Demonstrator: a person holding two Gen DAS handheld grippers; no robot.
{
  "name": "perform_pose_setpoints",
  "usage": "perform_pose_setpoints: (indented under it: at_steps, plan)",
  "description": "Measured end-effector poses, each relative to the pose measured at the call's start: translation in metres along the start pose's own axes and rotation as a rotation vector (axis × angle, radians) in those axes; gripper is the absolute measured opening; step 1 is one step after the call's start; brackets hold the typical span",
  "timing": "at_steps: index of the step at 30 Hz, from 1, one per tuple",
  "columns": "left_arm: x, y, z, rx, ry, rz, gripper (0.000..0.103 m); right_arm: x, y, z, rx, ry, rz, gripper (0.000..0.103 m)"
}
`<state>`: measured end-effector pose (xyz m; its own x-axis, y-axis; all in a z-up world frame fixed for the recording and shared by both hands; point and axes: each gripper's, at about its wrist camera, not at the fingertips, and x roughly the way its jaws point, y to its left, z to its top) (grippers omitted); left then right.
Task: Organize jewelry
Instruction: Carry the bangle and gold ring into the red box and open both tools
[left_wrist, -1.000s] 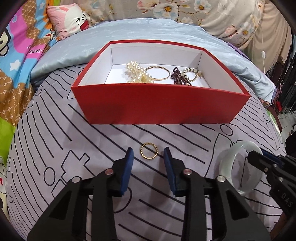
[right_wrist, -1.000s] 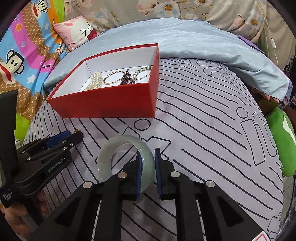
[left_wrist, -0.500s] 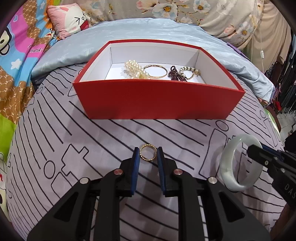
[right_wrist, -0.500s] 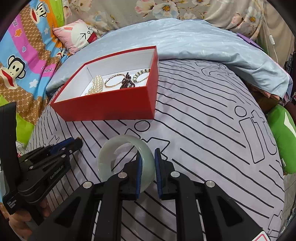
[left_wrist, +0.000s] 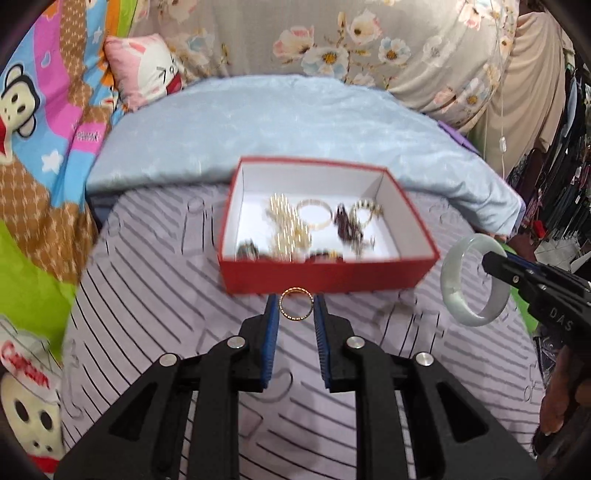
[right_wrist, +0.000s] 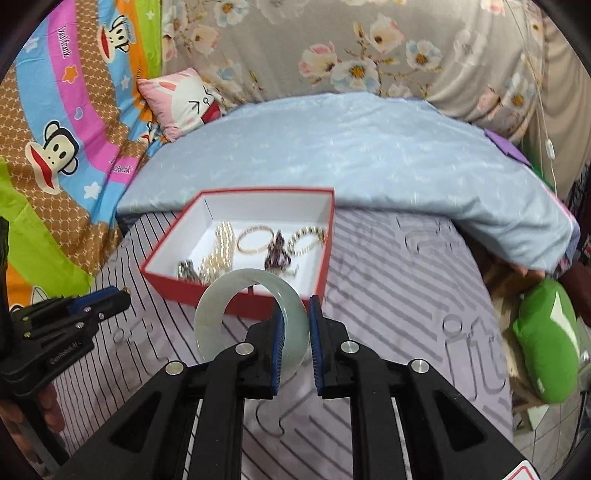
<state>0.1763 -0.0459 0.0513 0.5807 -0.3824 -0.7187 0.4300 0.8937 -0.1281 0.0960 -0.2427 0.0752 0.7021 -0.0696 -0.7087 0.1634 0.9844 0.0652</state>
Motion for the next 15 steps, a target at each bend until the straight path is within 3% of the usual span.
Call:
perform_pose_setpoints:
  at_steps: [4, 7, 15]
  plan:
    - [0.003, 0.005, 0.040, 0.021, -0.047, 0.013, 0.018, 0.014, 0.010, 0.035, -0.057, -0.025, -0.030, 0.012]
    - [0.020, 0.009, 0.067, 0.012, -0.047, -0.018, 0.018, 0.049, 0.016, 0.062, -0.072, 0.019, -0.015, 0.012]
    - [0.087, 0.009, 0.099, 0.009, -0.008, 0.011, 0.018, 0.126, 0.028, 0.070, -0.093, 0.121, -0.027, 0.013]
